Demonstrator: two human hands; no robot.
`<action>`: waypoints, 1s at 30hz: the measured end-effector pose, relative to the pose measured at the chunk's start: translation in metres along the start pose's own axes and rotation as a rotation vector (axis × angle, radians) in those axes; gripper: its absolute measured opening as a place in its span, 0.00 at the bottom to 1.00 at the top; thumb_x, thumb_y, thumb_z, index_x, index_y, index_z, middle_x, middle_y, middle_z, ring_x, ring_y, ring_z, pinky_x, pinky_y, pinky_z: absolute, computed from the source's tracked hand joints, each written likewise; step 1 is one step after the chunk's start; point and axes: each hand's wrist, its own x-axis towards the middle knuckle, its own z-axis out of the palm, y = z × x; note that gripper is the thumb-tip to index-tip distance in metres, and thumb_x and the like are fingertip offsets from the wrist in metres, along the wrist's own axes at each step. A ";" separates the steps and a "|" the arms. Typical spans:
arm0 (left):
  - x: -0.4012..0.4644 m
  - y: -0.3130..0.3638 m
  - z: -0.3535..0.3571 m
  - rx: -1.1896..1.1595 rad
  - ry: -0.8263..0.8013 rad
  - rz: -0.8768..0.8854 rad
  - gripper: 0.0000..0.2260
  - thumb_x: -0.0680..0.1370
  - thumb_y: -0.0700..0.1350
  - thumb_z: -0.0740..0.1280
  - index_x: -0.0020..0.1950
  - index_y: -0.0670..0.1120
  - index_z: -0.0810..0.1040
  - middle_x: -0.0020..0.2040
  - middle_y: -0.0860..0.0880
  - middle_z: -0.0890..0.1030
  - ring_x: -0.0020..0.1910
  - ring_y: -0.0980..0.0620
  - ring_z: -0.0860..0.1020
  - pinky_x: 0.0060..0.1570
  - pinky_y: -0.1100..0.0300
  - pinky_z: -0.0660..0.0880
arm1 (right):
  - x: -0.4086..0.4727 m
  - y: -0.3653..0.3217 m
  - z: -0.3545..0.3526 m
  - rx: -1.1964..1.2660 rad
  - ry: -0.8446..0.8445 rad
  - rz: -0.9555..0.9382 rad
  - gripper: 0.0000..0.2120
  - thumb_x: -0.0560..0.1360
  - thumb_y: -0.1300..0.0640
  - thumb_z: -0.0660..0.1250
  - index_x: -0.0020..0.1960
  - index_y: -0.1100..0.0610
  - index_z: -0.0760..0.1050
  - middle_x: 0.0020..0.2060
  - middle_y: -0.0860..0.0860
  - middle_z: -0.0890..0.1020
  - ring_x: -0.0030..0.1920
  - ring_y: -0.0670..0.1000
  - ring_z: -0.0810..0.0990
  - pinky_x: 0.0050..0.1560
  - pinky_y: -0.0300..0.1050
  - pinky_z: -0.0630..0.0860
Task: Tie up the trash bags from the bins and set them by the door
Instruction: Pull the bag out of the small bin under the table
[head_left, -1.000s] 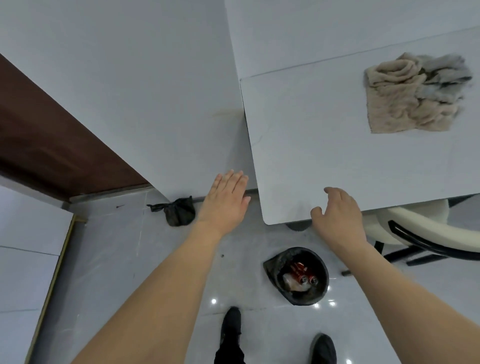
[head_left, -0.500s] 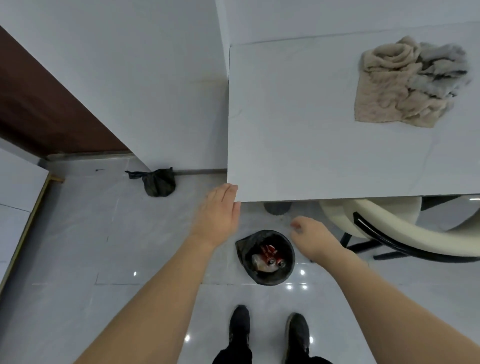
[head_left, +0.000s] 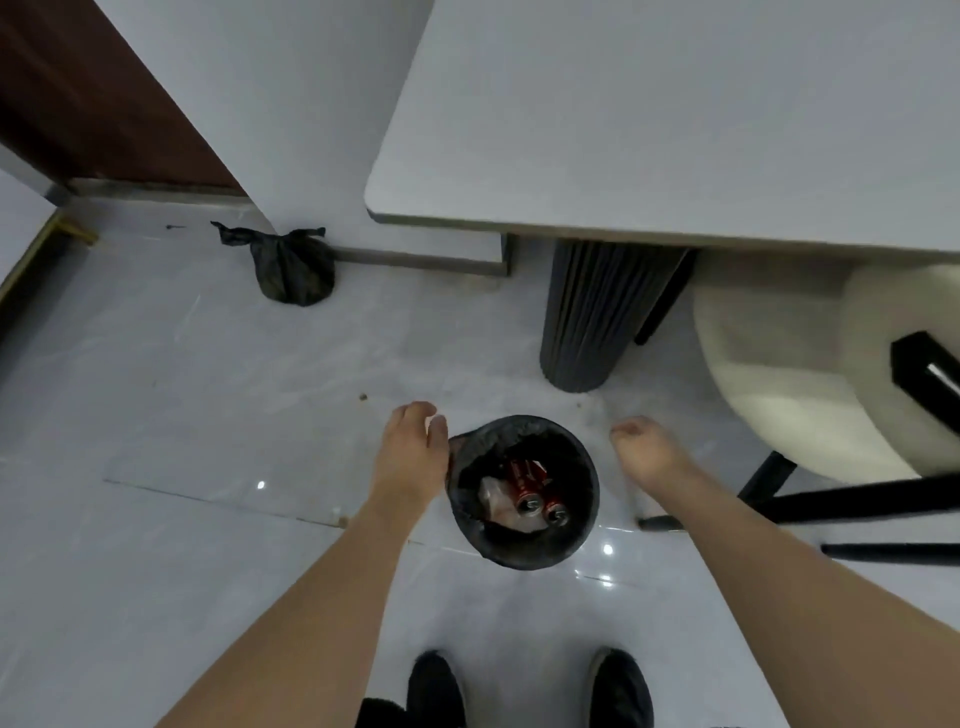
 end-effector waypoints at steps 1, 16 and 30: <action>0.013 -0.019 0.020 -0.176 -0.029 -0.190 0.15 0.82 0.47 0.58 0.65 0.41 0.73 0.63 0.43 0.74 0.65 0.42 0.72 0.63 0.52 0.68 | 0.024 0.016 0.016 0.041 0.007 0.039 0.12 0.79 0.61 0.56 0.56 0.65 0.74 0.50 0.62 0.77 0.56 0.60 0.76 0.57 0.48 0.70; 0.133 -0.202 0.203 -0.861 -0.350 -0.764 0.14 0.73 0.48 0.66 0.56 0.44 0.73 0.39 0.46 0.71 0.36 0.45 0.73 0.37 0.54 0.75 | 0.225 0.187 0.149 0.482 -0.123 0.236 0.06 0.73 0.58 0.58 0.44 0.56 0.74 0.41 0.57 0.77 0.46 0.57 0.75 0.54 0.50 0.70; 0.108 -0.217 0.191 -0.739 -0.224 -0.625 0.09 0.76 0.38 0.62 0.43 0.43 0.82 0.36 0.45 0.82 0.32 0.46 0.80 0.34 0.57 0.79 | 0.222 0.205 0.169 0.433 -0.248 0.239 0.15 0.75 0.64 0.64 0.60 0.68 0.75 0.57 0.65 0.80 0.59 0.65 0.79 0.61 0.61 0.75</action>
